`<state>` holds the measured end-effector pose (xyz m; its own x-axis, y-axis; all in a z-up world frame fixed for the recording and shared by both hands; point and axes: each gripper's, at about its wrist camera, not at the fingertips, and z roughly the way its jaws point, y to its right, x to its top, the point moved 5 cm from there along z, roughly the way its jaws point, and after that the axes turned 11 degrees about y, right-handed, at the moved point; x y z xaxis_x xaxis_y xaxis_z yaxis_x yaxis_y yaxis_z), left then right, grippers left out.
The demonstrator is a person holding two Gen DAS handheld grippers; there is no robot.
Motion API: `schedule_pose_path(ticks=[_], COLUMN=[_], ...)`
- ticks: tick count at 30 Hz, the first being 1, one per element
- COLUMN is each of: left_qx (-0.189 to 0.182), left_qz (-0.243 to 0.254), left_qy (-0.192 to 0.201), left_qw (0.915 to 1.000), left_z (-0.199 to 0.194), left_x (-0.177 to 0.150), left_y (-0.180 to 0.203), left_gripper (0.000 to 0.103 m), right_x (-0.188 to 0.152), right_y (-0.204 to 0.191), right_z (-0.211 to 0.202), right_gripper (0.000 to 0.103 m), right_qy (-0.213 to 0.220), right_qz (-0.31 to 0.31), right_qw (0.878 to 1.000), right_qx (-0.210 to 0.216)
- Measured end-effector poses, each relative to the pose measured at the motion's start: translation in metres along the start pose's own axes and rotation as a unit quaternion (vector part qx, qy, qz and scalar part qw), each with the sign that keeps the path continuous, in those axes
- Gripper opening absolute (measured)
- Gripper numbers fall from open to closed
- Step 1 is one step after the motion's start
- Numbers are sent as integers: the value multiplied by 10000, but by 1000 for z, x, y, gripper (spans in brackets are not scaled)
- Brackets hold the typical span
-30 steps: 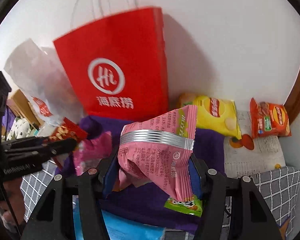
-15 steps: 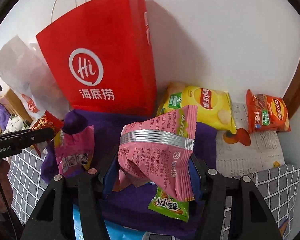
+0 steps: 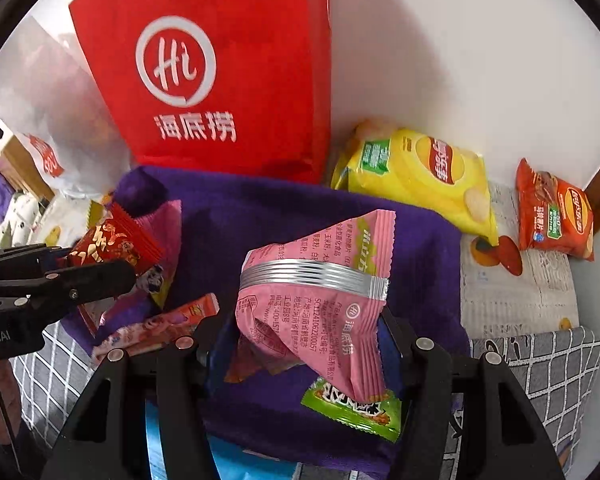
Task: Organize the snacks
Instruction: 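Open right gripper to drop pink wafer packet while left drops red packet on towel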
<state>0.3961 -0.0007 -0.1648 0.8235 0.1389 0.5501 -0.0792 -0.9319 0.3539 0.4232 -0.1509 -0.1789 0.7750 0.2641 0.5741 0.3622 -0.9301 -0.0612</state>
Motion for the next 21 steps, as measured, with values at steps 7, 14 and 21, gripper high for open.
schedule_pose_path(ticks=[7,14,21], left_qx=[69,107,192], left_qz=[36,94,92], left_qy=[-120,-181,-254], left_qw=[9999,9997,9995], left_z=[13,25,32], left_x=[-6,-10,-14], left_y=[2,3,0], left_gripper=[36,36,37], right_x=[-4,-3,-3], right_y=[-2,0,1], right_z=[6,7,6], right_gripper=[60,60,62], right_qy=[-92,-89,-106], right_qz=[-139,-130,-123], right_qw=[9998,9998,9998], right_qx=[-73,-101,-93])
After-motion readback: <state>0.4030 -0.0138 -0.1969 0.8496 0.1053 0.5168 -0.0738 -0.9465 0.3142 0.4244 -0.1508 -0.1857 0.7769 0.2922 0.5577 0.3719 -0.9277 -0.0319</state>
